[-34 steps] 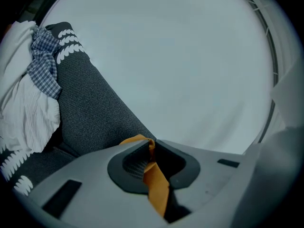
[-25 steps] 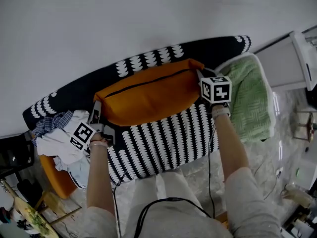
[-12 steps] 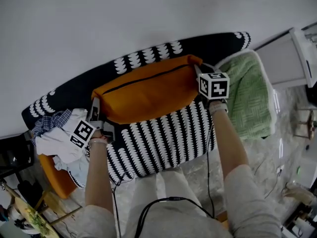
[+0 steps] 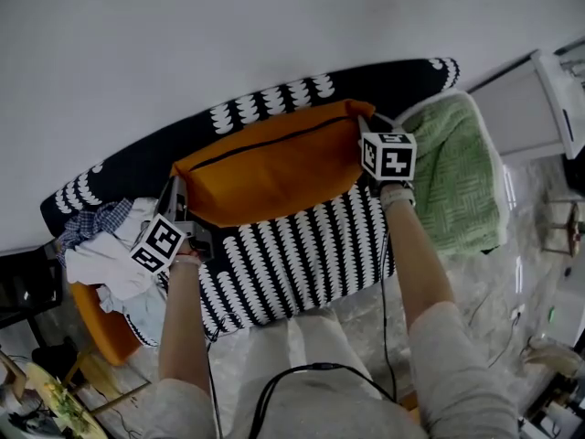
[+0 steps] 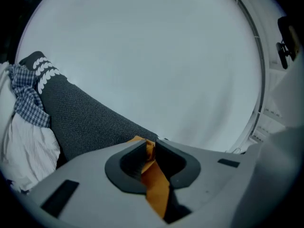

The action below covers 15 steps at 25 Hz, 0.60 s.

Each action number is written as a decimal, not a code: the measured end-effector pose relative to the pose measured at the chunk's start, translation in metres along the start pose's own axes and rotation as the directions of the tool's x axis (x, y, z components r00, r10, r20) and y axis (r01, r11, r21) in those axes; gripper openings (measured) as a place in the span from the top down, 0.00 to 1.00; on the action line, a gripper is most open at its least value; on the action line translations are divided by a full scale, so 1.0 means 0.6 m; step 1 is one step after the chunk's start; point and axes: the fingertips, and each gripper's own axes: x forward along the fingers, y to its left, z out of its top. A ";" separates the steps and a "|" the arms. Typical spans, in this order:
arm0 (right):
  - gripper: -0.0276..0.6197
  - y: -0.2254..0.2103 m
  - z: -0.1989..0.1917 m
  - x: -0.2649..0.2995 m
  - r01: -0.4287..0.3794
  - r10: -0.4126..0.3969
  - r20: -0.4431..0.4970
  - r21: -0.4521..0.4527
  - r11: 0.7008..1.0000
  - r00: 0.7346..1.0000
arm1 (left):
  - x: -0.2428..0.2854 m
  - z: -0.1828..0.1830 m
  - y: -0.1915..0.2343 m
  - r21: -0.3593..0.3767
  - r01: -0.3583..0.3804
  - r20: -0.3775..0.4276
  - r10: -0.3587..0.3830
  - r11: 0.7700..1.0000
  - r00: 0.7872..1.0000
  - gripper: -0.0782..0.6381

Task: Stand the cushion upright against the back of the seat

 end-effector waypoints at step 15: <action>0.62 -0.045 0.006 -0.032 0.074 -0.074 0.042 0.007 0.997 0.996 | -0.022 0.008 -0.034 0.214 0.002 -0.008 0.000 0.977 1.000 0.72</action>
